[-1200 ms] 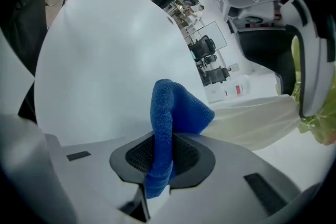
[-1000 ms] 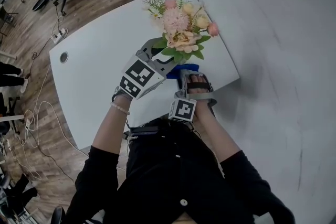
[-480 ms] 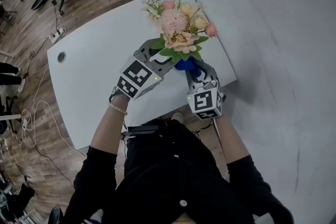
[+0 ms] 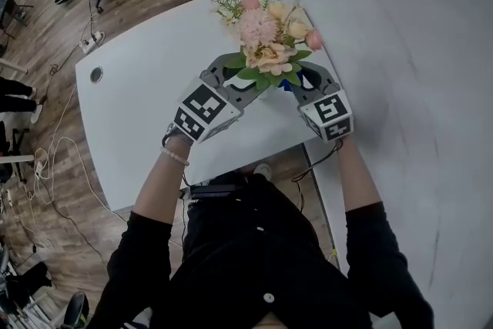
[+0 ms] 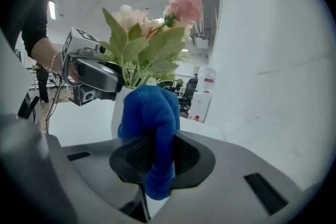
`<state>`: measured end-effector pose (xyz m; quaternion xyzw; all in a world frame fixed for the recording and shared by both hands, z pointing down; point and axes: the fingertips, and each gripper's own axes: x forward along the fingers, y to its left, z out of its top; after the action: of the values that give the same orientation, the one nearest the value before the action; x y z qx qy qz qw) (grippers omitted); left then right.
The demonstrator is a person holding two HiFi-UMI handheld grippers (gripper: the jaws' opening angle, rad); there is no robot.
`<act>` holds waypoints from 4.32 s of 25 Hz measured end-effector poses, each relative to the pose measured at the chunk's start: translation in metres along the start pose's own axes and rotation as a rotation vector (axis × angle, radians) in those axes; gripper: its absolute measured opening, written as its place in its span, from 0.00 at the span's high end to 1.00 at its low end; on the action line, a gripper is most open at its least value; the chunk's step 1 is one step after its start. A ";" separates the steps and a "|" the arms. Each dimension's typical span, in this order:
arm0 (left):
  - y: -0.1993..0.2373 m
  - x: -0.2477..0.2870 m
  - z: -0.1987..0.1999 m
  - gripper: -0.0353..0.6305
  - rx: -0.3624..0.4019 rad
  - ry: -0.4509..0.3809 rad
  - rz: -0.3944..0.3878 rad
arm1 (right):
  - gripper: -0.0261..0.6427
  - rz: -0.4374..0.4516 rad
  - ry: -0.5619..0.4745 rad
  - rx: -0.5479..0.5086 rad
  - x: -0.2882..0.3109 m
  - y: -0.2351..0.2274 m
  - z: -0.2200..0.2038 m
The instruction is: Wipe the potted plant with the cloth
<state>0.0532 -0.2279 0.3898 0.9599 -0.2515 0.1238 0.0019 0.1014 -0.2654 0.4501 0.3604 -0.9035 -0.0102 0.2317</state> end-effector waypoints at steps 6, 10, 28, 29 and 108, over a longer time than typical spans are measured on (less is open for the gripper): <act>-0.001 -0.001 0.001 0.67 -0.012 0.004 0.020 | 0.83 0.117 0.018 0.040 0.025 -0.007 -0.006; 0.000 0.000 0.003 0.67 -0.008 0.000 0.022 | 0.84 0.119 0.122 0.077 0.039 -0.005 -0.035; 0.003 0.000 -0.002 0.67 -0.018 -0.012 0.043 | 0.84 -0.059 0.261 0.854 0.024 0.052 -0.112; 0.003 0.000 -0.002 0.67 -0.020 -0.010 0.045 | 0.84 -0.062 0.244 0.894 0.022 0.054 -0.109; -0.036 -0.085 0.021 0.91 0.052 -0.049 0.202 | 0.84 -0.277 -0.116 0.179 -0.111 0.059 0.041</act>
<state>0.0038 -0.1565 0.3516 0.9321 -0.3436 0.1063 -0.0418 0.1156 -0.1551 0.3791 0.4995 -0.8543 0.0175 0.1426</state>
